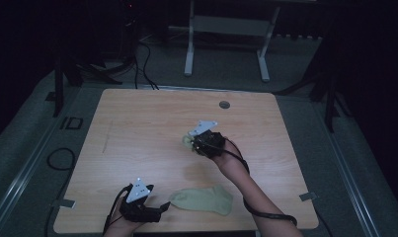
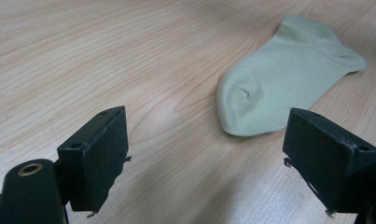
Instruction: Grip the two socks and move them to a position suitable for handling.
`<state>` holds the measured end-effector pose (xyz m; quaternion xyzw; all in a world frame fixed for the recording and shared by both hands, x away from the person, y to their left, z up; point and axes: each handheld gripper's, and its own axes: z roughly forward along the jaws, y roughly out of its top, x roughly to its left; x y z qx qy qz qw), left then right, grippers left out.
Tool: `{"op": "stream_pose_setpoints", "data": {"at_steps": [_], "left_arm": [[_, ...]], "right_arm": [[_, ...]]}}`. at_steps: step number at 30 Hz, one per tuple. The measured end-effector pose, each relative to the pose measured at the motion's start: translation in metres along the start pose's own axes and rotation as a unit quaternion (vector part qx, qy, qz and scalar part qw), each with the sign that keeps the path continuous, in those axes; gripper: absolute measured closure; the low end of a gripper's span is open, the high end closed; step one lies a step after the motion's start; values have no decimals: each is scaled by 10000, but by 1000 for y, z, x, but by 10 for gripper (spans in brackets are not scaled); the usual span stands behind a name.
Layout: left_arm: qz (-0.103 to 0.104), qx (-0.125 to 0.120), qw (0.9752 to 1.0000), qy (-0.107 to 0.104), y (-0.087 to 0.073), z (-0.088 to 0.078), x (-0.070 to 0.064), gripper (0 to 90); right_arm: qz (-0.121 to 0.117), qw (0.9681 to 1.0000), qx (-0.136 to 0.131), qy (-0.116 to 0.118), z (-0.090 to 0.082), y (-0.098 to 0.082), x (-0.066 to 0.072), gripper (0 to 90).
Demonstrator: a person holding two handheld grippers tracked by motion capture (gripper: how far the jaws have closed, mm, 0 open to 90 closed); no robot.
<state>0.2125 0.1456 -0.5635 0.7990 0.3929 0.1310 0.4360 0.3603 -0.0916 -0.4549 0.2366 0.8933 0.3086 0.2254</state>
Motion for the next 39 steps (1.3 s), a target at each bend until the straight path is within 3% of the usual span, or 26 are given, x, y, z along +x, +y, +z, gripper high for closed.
{"op": "stream_pose_setpoints", "data": {"at_steps": [6, 15, 19, 24, 26, 27, 32, 37, 39], "left_arm": [[-1, 22, 10000, 10, 1, 1, -1, 143], [29, 68, 10000, -24, 1, 4, -3, 143], [19, 88, 10000, -20, 1, 4, -3, 143], [-11, 63, 10000, -38, 1, 3, -3, 144], [-22, 59, 10000, -42, 2, 3, -3, 144], [-20, 59, 10000, -48, 2, 3, -3, 143], [-38, 61, 10000, -32, 4, 5, -3, 144], [-105, 9, 9999, -49, 7, 5, -4, 144], [-71, 33, 10000, -62, 10, 6, -3, 149]], "right_arm": [[176, 9998, -26, 65, -12, -28, 4, 791], [373, 9990, 228, 117, 5, -62, 14, 789], [284, 9988, 395, 112, 19, -68, 20, 786], [392, 9970, 633, 211, 43, -76, 28, 778], [359, 9968, 681, 205, 47, -78, 30, 767], [404, 9974, 583, 159, 50, -80, 32, 764], [422, 9973, 589, 143, 51, -79, 32, 755], [427, 9969, 612, 268, 49, -76, 34, 639], [491, 9973, 423, 359, 40, -74, 32, 617]]}}
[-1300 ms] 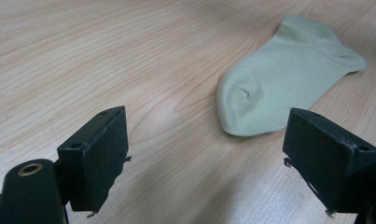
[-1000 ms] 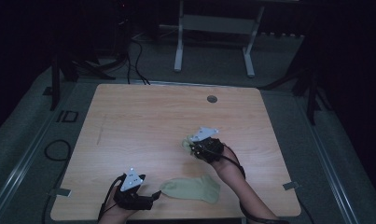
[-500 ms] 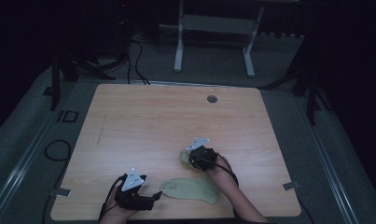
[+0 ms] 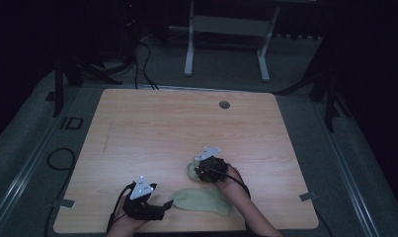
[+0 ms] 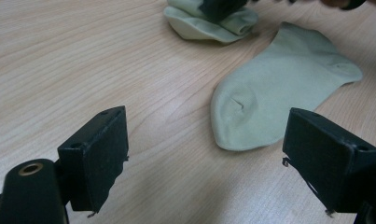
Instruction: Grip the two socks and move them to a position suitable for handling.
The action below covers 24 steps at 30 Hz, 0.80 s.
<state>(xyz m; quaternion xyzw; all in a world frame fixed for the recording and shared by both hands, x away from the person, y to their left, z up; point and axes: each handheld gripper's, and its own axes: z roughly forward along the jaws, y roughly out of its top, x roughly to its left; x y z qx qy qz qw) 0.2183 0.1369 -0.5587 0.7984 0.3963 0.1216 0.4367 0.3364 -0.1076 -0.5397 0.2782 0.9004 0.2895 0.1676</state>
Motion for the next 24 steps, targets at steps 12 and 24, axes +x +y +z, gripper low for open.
{"op": "stream_pose_setpoints", "data": {"at_steps": [12, 24], "left_arm": [[-69, 57, 9999, -85, 38, 24, 13, 206], [265, 516, 9983, -77, 83, 80, 15, 280]], "right_arm": [[157, 9990, -416, 11, -38, 20, -31, 588], [96, 9997, 19, 221, -10, 10, -33, 585]]}}
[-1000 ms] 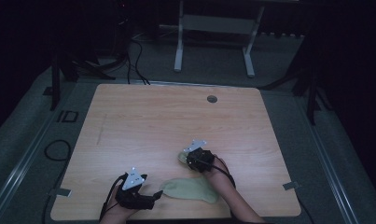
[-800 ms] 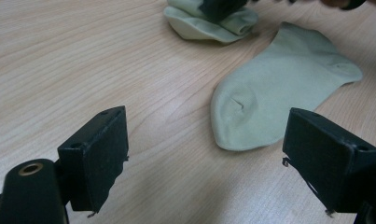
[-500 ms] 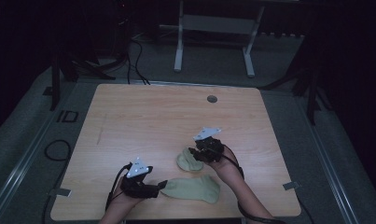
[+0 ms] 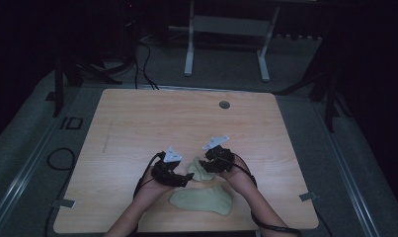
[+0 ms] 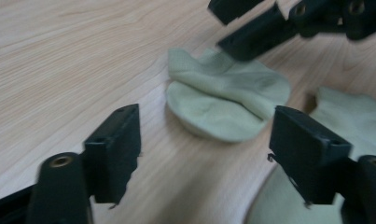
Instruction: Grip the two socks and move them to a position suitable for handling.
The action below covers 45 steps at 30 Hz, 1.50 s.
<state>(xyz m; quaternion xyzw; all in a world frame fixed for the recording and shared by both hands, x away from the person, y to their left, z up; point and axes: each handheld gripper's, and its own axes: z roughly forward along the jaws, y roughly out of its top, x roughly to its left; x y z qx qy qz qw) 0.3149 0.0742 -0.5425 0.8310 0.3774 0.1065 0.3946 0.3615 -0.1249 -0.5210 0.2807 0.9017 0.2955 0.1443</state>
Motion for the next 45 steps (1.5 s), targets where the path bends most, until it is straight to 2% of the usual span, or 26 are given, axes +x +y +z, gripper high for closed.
{"op": "stream_pose_setpoints", "data": {"at_steps": [2, 6, 8, 9, 13, 14, 17, 18, 21, 23, 27, 32, 36, 39, 41, 45], "left_arm": [[4, 151, 9999, 36, 5, 9, 3, 294], [5, 383, 9992, 74, 9, 19, 8, 393], [80, 573, 9983, 89, 9, 24, 8, 431], [78, 633, 9979, 100, 8, 25, 8, 454], [160, 640, 9978, 82, 8, 28, 7, 620], [174, 657, 9977, 74, 8, 29, 6, 629], [227, 679, 9974, 62, 9, 32, 2, 705], [226, 674, 9975, 29, 10, 32, 1, 756], [211, 641, 9977, 107, 10, 32, -1, 874], [238, 582, 9979, 179, 11, 30, -2, 881], [135, 424, 9987, 266, 13, 22, -1, 888], [60, 207, 9992, 327, 18, 8, 2, 889], [-14, 38, 9987, 515, 20, -9, 7, 889], [-50, -24, 9983, 578, 20, -20, 11, 889], [-30, -81, 9975, 703, 20, -28, 12, 889], [-116, -181, 9971, 731, 16, -37, 14, 889]], "right_arm": [[-4, 10000, 80, 35, 5, -2, -1, 586], [16, 9995, 295, 77, 15, -9, -4, 589], [45, 9992, 378, 90, 19, -13, -6, 605], [107, 9992, 336, 168, 20, -15, -8, 636], [83, 9994, 298, 164, 19, -17, -7, 753], [89, 9994, 298, 167, 19, -17, -7, 770], [36, 9995, 290, 123, 20, -16, -4, 802], [14, 9995, 300, 92, 19, -16, -2, 808], [-4, 9996, 286, 57, 19, -16, -1, 818], [-45, 9996, 288, -9, 18, -16, 0, 824], [-26, 9999, 153, -18, 9, -15, 0, 826], [161, 9997, -185, 3, -11, -11, -6, 828], [291, 9986, -432, -92, -32, -9, -14, 829], [433, 9973, -575, -141, -45, -11, -21, 828], [510, 9965, -646, -175, -52, -14, -26, 828], [686, 9945, -760, -199, -61, -23, -31, 828]]}}
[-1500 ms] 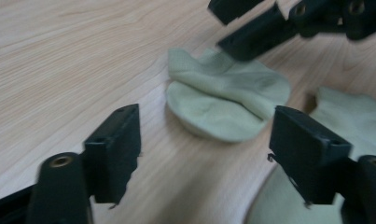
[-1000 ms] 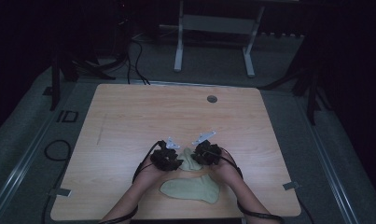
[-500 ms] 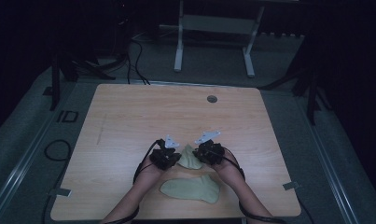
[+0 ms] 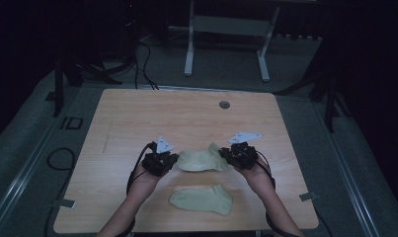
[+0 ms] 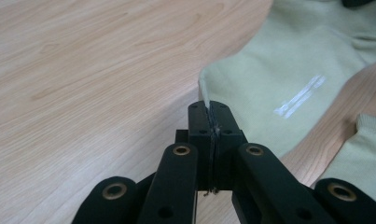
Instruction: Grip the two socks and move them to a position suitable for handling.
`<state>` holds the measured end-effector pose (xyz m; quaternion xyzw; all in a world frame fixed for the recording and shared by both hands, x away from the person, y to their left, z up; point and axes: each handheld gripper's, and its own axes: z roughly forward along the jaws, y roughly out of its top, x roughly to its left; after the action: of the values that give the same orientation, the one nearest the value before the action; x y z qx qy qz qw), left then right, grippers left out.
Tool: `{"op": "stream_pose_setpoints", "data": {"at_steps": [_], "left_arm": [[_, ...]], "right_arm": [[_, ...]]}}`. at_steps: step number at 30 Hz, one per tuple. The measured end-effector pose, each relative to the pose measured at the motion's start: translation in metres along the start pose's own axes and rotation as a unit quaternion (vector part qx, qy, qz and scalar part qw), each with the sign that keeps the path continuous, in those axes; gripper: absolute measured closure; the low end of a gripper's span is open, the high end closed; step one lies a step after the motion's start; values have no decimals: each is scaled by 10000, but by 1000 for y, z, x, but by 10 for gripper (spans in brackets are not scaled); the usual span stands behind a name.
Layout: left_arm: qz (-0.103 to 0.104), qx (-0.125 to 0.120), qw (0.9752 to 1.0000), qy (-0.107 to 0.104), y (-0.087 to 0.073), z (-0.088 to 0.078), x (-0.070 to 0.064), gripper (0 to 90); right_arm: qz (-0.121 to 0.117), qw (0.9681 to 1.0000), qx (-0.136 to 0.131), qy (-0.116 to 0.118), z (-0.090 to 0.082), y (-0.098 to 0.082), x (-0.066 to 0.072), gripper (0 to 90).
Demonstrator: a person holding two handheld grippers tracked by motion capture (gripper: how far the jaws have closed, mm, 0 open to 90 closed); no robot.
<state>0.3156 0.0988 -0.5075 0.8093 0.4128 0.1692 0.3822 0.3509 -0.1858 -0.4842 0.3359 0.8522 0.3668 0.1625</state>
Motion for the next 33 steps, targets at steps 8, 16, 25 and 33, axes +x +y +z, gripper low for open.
{"op": "stream_pose_setpoints", "data": {"at_steps": [8, 16, 25, 33], "left_arm": [[-172, 110, 9998, -24, -17, 11, 0, 888], [-313, 362, 9988, -39, -34, 33, 3, 887], [-194, 339, 9992, 44, -39, 32, 3, 716], [-123, -84, 9999, -26, -23, 13, -4, 717]], "right_arm": [[353, 9992, 137, 155, 8, -24, -5, 826], [487, 9976, 456, 179, 32, -42, -6, 826], [409, 9974, 597, 25, 41, -46, -4, 642], [351, 9989, 309, 48, 24, -28, 1, 588]]}}
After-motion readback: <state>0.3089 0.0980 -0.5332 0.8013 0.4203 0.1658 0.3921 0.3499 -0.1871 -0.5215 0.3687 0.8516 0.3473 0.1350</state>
